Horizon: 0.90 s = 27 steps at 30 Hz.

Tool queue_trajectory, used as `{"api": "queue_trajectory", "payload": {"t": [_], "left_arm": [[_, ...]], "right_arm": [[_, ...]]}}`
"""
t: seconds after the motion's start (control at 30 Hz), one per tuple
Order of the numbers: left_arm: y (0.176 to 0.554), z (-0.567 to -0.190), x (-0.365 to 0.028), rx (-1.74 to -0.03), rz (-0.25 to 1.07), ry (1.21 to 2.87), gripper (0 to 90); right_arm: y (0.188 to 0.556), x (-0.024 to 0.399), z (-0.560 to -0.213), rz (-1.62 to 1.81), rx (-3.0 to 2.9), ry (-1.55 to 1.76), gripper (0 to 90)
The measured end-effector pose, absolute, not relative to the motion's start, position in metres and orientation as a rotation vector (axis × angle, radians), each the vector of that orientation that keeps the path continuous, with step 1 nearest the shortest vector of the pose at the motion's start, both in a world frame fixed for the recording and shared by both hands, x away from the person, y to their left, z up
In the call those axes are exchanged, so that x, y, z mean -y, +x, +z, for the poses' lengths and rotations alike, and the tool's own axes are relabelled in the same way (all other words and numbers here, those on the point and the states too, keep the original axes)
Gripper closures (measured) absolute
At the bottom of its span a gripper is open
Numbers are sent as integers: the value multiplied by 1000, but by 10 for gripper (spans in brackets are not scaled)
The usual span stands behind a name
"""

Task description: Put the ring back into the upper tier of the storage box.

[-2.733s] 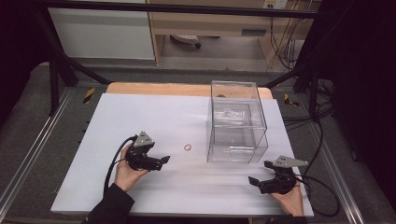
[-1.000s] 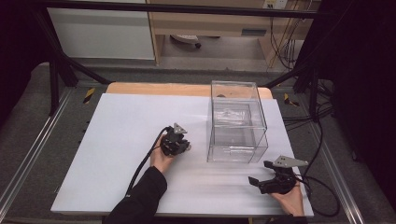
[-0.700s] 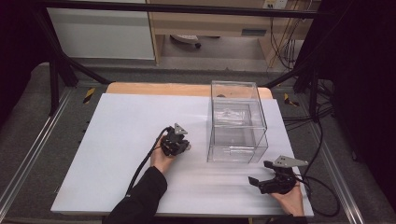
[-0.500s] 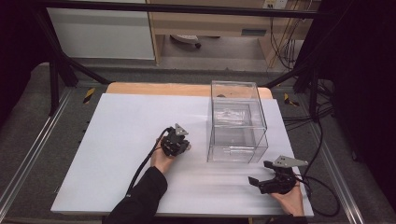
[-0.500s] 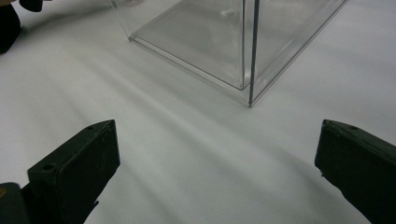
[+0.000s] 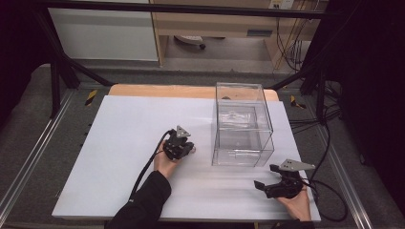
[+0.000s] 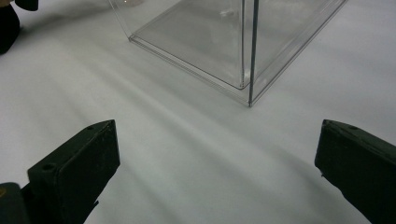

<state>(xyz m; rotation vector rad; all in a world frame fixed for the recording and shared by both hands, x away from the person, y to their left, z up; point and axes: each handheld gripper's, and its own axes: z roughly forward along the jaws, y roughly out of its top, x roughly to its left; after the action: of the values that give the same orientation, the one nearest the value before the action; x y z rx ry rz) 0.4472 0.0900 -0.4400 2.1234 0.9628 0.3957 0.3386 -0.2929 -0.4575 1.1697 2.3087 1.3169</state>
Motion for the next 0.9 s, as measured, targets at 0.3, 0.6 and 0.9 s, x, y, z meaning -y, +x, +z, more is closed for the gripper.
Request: {"api": "queue_trajectory", "payload": {"t": [0.3,0.6,0.9], "left_arm": [[438,-428,-94,-927,387,2073,864],[424,-415,-102,-889,393,2025,865],[411,-404,-114,-878,395,1956,864]], "right_arm": [[339,293,-457,1317,-2310,1170,3],[339,293,-458,1315,-2310,1168,4],[339,292,-458,1316,-2308,1171,3]]}}
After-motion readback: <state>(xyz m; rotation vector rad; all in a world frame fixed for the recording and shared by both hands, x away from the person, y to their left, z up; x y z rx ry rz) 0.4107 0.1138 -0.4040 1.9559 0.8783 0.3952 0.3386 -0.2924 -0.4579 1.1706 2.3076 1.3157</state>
